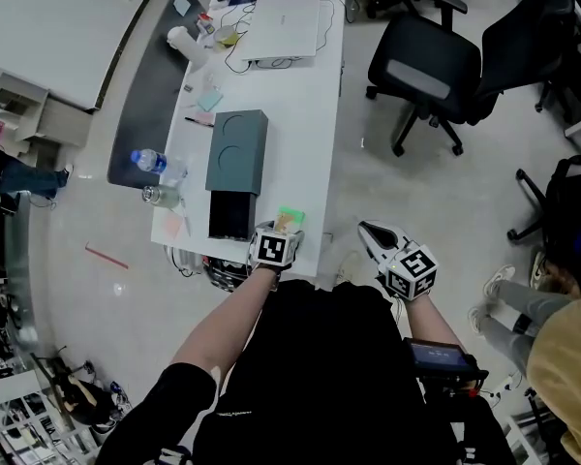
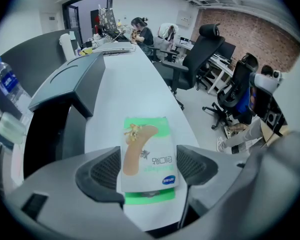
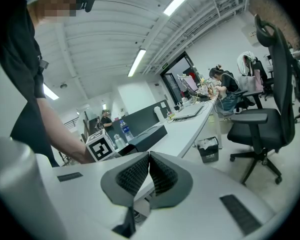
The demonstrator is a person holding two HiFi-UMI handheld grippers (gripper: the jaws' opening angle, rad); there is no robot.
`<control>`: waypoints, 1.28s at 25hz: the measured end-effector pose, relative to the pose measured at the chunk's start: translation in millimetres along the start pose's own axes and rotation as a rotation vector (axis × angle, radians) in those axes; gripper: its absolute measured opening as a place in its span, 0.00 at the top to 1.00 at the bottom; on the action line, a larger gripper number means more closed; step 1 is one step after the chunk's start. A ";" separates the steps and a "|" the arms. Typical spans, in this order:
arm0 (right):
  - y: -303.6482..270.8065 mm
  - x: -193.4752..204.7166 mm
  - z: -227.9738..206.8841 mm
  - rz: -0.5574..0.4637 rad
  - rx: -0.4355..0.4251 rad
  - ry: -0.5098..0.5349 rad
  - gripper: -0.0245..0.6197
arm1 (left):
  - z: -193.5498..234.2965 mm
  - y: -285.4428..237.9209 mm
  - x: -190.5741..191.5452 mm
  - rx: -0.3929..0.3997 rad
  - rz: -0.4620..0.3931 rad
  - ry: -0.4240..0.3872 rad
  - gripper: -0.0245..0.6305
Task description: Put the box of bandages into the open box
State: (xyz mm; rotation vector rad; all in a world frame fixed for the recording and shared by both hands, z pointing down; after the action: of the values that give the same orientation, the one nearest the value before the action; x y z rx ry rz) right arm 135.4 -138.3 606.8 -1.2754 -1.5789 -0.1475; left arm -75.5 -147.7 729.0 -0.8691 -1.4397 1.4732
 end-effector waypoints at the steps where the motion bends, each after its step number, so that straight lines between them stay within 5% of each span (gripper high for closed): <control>1: 0.3 0.8 0.3 0.002 -0.001 -0.002 0.92 | -1.0 -0.8 2.2 0.002 0.008 0.003 0.43; 19: -11.1 -4.3 8.2 0.022 -0.056 0.029 0.92 | -10.6 25.6 1.1 0.073 -0.071 0.004 0.45; 32: -42.9 -15.8 28.6 0.041 -0.068 0.039 0.92 | 1.3 53.7 -1.5 0.236 -0.156 0.074 0.49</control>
State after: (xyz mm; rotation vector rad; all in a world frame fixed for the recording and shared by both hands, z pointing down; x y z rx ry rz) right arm 82.6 -148.2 602.7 -1.3491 -1.5242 -0.2008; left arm -82.2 -146.6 675.7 -0.6443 -1.2216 1.4425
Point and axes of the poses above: the fingertips, and each gripper's own axes: y backward along the fingers, z to its left, x out of its underside, the point moved 2 cm from there along y, backward along the fingers, and after that the axes turned 15 degrees about z, right-handed, at the moved point
